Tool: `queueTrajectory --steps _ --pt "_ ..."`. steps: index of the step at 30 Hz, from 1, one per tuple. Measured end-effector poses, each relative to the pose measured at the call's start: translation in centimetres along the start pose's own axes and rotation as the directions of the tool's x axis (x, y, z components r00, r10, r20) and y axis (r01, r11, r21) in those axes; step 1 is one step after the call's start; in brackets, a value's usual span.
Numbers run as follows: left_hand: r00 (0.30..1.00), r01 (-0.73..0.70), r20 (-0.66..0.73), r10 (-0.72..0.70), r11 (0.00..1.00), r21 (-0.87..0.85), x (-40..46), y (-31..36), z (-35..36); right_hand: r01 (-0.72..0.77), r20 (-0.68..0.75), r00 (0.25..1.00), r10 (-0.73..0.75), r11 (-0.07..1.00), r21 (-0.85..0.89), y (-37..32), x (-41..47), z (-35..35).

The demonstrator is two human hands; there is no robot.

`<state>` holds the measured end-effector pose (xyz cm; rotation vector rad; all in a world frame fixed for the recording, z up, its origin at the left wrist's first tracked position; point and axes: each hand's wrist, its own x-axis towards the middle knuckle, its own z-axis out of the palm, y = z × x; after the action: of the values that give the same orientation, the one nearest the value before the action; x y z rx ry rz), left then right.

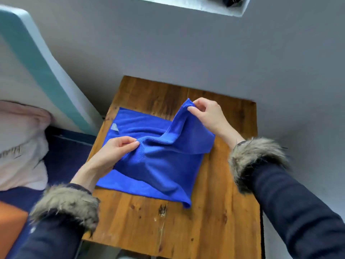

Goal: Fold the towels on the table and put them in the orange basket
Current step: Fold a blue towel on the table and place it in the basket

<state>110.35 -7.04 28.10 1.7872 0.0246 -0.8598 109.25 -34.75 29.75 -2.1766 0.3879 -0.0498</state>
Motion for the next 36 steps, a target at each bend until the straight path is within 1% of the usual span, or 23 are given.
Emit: queueTrajectory --steps 5,7,9,11,12,15,17,18,20,22,25,29,32,36 --pt "0.982 0.019 -0.185 -0.047 0.989 -0.149 0.0 -4.8 -5.5 0.028 0.125 0.992 -0.029 1.0 0.013 -4.1 4.1 7.1" --pt "0.966 0.042 -0.246 -0.082 0.986 -0.163 0.6 -7.0 -6.7 0.029 0.165 0.986 -0.028 1.0 -0.005 -4.8 6.1 10.0" --pt "0.942 0.07 -0.314 -0.12 0.984 -0.165 1.4 -9.3 -7.6 0.024 0.174 0.985 -0.016 0.999 -0.039 -4.7 8.1 13.0" --pt "0.904 0.117 -0.395 -0.164 0.983 -0.141 2.5 -11.5 -8.1 0.002 0.179 0.984 0.016 0.995 -0.1 -3.8 9.8 15.8" --pt "0.89 0.151 -0.419 -0.18 0.983 -0.101 3.0 -12.5 -8.1 -0.017 0.194 0.98 0.046 0.989 -0.146 -3.2 10.4 17.1" --pt "0.888 0.238 -0.41 -0.209 0.971 0.022 4.4 -15.5 -7.8 -0.04 0.278 0.95 0.142 0.939 -0.341 -0.2 11.8 20.5" --pt "0.904 0.269 -0.379 -0.2 0.953 0.14 5.3 -16.8 -7.4 -0.004 0.339 0.924 0.176 0.892 -0.453 2.0 12.1 22.0" --pt "0.908 0.286 -0.37 -0.197 0.937 0.202 5.8 -17.2 -7.4 0.037 0.358 0.918 0.172 0.86 -0.509 3.0 12.1 22.6" --pt "0.904 0.323 -0.377 -0.202 0.9 0.294 6.7 -17.7 -7.5 0.138 0.369 0.922 0.117 0.792 -0.595 4.3 11.7 23.1" --pt "0.903 0.34 -0.384 -0.195 0.869 0.358 7.5 -17.9 -7.6 0.222 0.365 0.931 0.031 0.745 -0.629 5.1 11.2 23.1" --pt "0.909 0.351 -0.377 -0.18 0.818 0.456 8.4 -17.7 -7.7 0.283 0.353 0.934 -0.051 0.709 -0.646 6.2 10.0 22.8" --pt "0.914 0.338 -0.391 -0.105 0.73 0.594 9.0 -16.7 -7.4 0.264 0.318 0.947 -0.051 0.686 -0.678 7.3 8.6 22.5" --pt "0.92 0.315 -0.39 -0.042 0.672 0.671 9.2 -15.8 -6.4 0.201 0.284 0.959 0.0 0.706 -0.679 8.0 7.7 21.7" --pt "0.943 0.265 -0.332 -0.003 0.611 0.746 9.6 -15.4 -4.8 0.091 0.234 0.966 0.105 0.712 -0.697 9.3 6.0 19.8"
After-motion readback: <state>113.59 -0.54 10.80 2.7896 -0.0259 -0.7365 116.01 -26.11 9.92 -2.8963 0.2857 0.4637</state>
